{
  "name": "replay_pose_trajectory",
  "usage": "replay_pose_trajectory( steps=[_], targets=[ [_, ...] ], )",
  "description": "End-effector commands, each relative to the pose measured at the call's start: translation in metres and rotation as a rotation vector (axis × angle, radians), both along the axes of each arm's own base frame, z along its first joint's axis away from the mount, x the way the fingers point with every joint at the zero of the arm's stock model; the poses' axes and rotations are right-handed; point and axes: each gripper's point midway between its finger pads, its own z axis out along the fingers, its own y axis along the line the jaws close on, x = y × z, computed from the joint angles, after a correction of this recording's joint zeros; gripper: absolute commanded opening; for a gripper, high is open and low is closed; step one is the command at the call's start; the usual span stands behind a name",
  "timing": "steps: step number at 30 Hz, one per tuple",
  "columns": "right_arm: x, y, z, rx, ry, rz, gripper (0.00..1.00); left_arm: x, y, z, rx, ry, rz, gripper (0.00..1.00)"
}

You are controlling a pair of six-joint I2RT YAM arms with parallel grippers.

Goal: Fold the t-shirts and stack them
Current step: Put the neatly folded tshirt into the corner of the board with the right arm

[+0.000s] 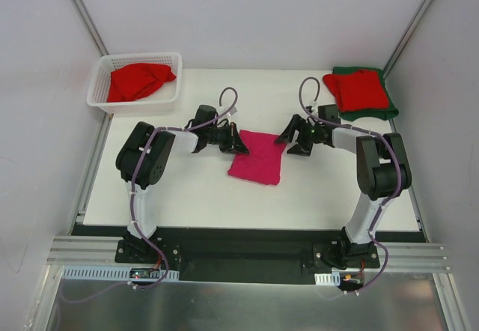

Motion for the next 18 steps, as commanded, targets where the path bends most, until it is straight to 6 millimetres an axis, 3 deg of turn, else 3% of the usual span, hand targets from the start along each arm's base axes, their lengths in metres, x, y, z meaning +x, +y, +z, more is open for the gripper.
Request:
replay_pose_trajectory(
  steps=[1,7,18],
  targets=[
    [0.01,-0.018,-0.017,-0.055,0.024,-0.048,0.83,0.011,-0.001,0.018,-0.026,-0.065,-0.001,0.0],
    [0.023,-0.024,-0.018,-0.055,0.02,-0.053,0.83,0.011,0.003,0.024,-0.024,-0.073,0.006,0.0],
    [0.028,-0.005,-0.023,0.08,0.037,-0.019,0.84,0.01,0.009,0.03,-0.022,-0.083,0.014,0.0]
  ],
)
